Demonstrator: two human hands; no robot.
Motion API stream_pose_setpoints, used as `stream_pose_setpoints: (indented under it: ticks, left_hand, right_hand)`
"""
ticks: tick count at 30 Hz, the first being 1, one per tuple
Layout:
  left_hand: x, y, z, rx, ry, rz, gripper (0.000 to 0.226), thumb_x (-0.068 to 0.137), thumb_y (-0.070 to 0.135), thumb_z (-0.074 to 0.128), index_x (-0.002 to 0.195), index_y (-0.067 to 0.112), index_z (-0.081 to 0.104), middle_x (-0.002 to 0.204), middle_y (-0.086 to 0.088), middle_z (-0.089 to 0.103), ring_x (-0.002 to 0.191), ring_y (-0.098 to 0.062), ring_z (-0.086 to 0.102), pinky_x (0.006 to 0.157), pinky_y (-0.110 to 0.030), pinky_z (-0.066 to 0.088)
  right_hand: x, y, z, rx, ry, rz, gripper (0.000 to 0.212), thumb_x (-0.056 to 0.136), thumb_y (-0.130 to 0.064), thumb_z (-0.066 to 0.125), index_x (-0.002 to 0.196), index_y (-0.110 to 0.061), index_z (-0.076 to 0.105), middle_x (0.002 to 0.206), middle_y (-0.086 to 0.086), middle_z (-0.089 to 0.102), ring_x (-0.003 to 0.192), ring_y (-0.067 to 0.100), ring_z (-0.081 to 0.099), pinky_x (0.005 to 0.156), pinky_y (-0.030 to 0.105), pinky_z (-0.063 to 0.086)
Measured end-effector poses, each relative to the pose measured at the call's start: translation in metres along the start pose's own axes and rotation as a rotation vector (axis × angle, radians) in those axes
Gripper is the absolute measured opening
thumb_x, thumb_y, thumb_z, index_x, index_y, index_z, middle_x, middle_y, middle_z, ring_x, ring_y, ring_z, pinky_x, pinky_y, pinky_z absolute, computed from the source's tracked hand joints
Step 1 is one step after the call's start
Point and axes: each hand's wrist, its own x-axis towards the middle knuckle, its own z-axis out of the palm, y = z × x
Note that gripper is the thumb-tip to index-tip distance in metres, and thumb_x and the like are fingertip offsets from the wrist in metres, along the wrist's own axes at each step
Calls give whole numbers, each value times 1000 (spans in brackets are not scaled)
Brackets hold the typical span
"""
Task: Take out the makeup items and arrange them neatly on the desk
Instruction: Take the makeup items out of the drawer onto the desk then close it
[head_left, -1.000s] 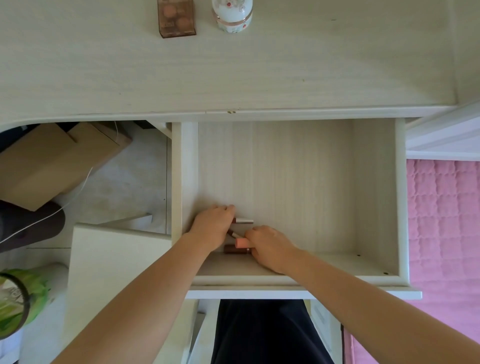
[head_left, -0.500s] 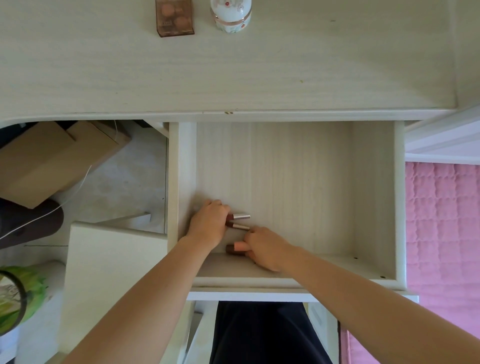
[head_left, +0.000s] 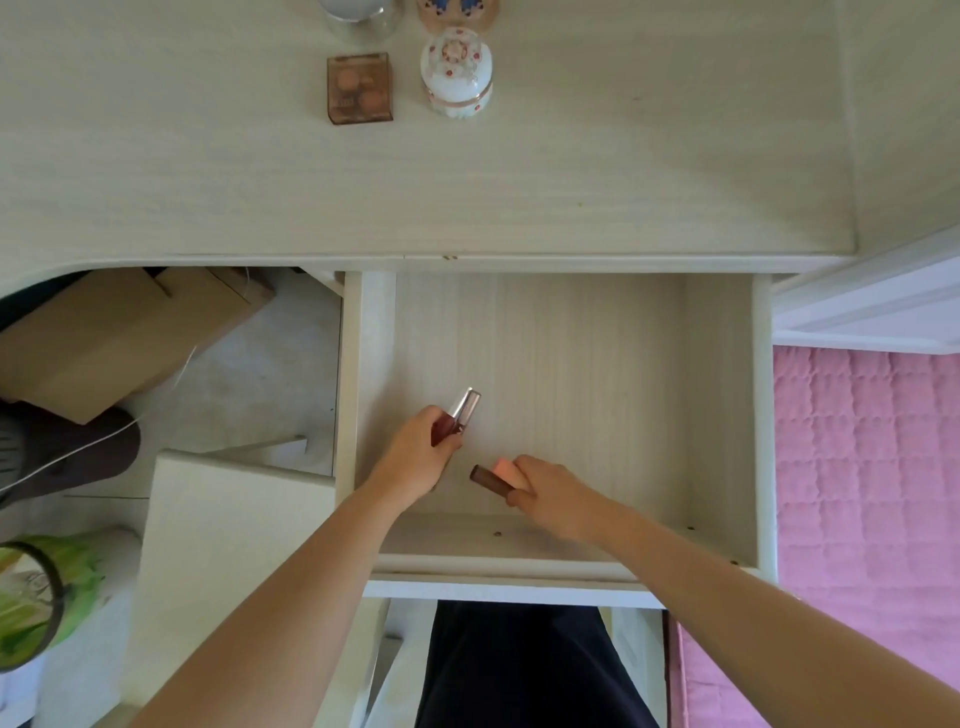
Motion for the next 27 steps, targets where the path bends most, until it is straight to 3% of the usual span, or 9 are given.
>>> stream_pose_setpoints:
  ticks: [3, 5, 8, 12, 15, 21, 27]
  left_hand:
    - [-11, 20, -4, -281, 39, -69, 5, 94, 11, 55, 95, 14, 59, 84, -5, 70, 74, -20, 65, 58, -22, 48]
    - [-21, 35, -6, -435, 61, -128, 9, 94, 7, 51, 96, 10, 59, 81, -5, 70, 66, -16, 63, 48, -15, 46]
    - [-37, 57, -8, -528, 80, -162, 10, 94, 16, 53, 97, 11, 61, 80, -4, 72, 63, -14, 65, 40, -17, 39]
    - [-57, 84, -9, -639, 111, -153, 16, 93, 25, 58, 97, 9, 62, 76, -1, 71, 60, -12, 64, 43, -21, 35]
    - [-64, 108, -10, -719, 143, -154, 15, 93, 24, 58, 97, 10, 63, 77, -1, 72, 62, -12, 64, 50, -26, 36]
    - [-62, 157, -26, -673, 194, -84, 14, 92, 22, 58, 96, 8, 61, 82, -4, 73, 59, -9, 62, 40, -17, 38]
    - [-32, 213, -55, -586, 193, 32, 13, 90, 28, 59, 92, 16, 63, 80, 6, 73, 61, -7, 57, 51, -22, 36]
  right_hand:
    - [-17, -1, -17, 112, 20, 28, 17, 92, -21, 54, 107, -13, 51, 95, 3, 55, 81, 18, 52, 69, 29, 40]
    - [-31, -2, -29, 157, 37, 23, 17, 89, -21, 56, 103, -11, 53, 89, 1, 53, 75, 14, 50, 66, 26, 39]
    - [-53, -8, -45, 261, 74, 14, 16, 85, -19, 60, 98, -11, 54, 86, 2, 56, 73, 14, 53, 66, 27, 40]
    - [-81, -18, -63, 568, 117, -7, 16, 83, -8, 65, 95, -4, 56, 78, 8, 62, 70, 15, 60, 62, 23, 46]
    - [-98, -24, -76, 737, 152, -22, 18, 86, -4, 62, 103, -6, 58, 90, 11, 70, 70, 11, 66, 53, 17, 45]
    - [-105, -42, -112, 931, 309, -18, 22, 88, 1, 55, 106, -10, 60, 88, 11, 70, 78, 22, 64, 67, 33, 43]
    - [-97, -69, -166, 1078, 422, -79, 9, 94, -13, 54, 99, -13, 63, 82, 6, 69, 73, 20, 63, 69, 34, 40]
